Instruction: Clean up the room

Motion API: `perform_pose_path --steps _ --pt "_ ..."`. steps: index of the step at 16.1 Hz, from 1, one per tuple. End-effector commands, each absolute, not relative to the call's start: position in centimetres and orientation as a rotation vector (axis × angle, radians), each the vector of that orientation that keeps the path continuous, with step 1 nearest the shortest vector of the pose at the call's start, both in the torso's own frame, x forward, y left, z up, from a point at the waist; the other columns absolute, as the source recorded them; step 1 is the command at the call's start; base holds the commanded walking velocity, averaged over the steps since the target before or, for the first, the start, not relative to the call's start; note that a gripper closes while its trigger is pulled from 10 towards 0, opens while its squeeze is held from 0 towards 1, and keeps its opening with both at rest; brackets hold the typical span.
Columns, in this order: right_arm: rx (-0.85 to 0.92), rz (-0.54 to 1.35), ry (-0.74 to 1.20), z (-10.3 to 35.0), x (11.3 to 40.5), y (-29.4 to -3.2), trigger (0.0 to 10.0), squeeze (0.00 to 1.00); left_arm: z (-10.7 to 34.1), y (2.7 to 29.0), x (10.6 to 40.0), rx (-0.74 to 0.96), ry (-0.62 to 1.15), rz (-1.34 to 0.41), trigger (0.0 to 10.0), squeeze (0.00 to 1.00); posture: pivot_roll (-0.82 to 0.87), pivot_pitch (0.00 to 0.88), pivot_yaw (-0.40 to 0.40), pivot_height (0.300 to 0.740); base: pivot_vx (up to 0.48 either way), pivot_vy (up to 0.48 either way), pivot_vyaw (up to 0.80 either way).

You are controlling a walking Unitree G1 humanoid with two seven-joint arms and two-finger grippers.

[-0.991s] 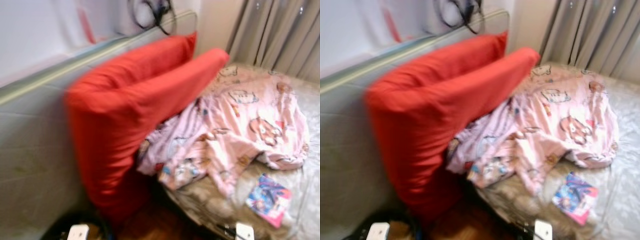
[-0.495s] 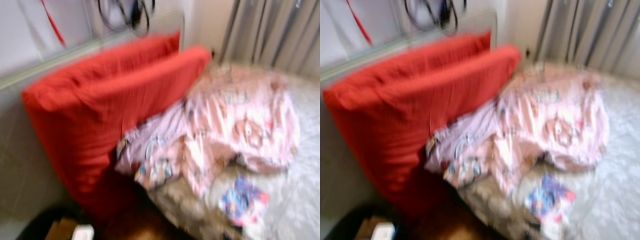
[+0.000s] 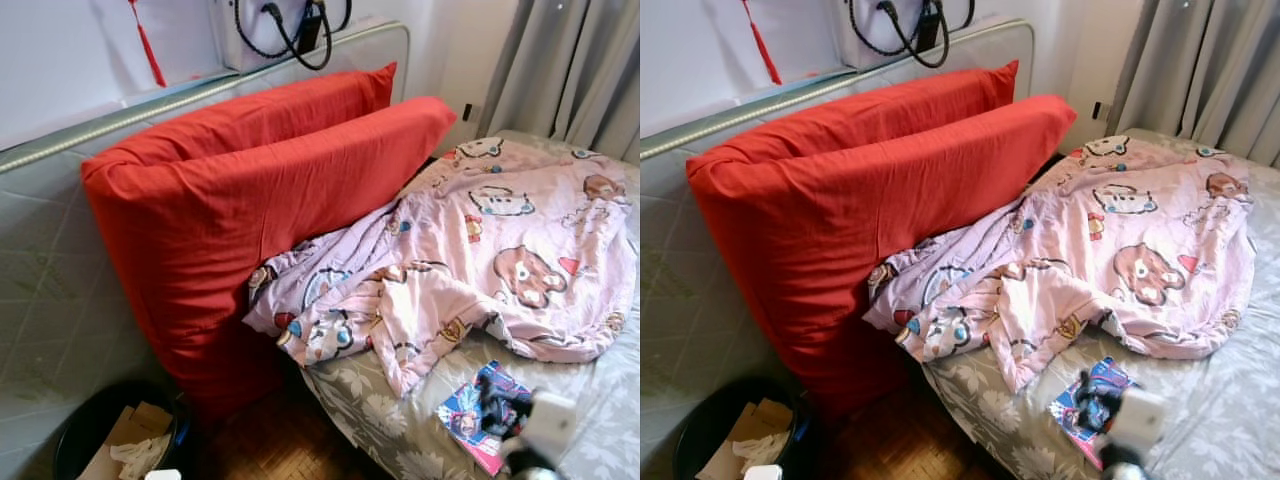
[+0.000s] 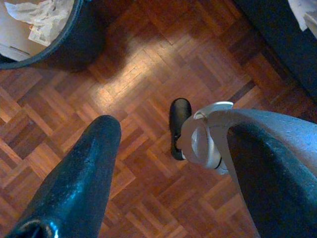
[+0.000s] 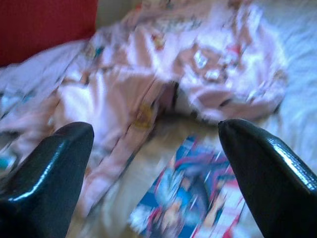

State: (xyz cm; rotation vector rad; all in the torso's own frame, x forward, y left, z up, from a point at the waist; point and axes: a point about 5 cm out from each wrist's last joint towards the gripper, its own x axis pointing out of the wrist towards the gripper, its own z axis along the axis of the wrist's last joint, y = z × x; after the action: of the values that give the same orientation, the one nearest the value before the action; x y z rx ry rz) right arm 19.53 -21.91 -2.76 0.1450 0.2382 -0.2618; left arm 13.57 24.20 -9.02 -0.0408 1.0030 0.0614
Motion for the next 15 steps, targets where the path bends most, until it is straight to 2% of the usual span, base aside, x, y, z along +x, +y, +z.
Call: perform_pose_path --steps 1,3,8,11,13,15 --pt "0.156 -0.254 0.247 -3.0 19.3 -21.8 10.0 0.00 -9.0 24.6 13.2 -0.037 1.003 0.080 10.0 0.00 -0.03 0.000 0.003 0.740 0.000 0.000 0.00" --pt "0.144 -0.230 0.306 -3.8 18.2 -21.4 10.0 0.00 -9.2 24.3 13.0 -0.054 0.999 0.089 10.0 0.00 -0.02 0.000 -0.015 0.740 0.000 0.000 0.00" --pt "0.105 -0.175 0.313 -3.5 16.5 -21.4 10.0 0.00 -9.4 23.8 12.6 -0.085 0.989 0.112 10.0 0.00 0.01 0.000 -0.052 0.740 0.000 0.000 0.00" --pt "0.155 -0.299 0.555 -6.8 14.9 -22.5 10.0 0.00 -9.4 24.3 12.3 -0.077 0.996 0.139 10.0 0.00 0.01 0.000 -0.026 0.740 0.000 0.000 0.00" --pt "0.172 -0.317 0.761 -8.6 13.9 -22.2 10.0 0.00 -9.3 24.8 12.1 -0.066 1.005 0.146 10.0 0.00 0.01 0.000 0.017 0.740 0.000 0.000 0.00" --pt "0.140 -0.327 0.909 -9.5 13.0 -22.1 10.0 0.00 -9.3 25.1 12.0 -0.055 1.012 0.151 10.0 0.00 0.00 0.000 0.007 0.740 0.000 0.000 0.00"
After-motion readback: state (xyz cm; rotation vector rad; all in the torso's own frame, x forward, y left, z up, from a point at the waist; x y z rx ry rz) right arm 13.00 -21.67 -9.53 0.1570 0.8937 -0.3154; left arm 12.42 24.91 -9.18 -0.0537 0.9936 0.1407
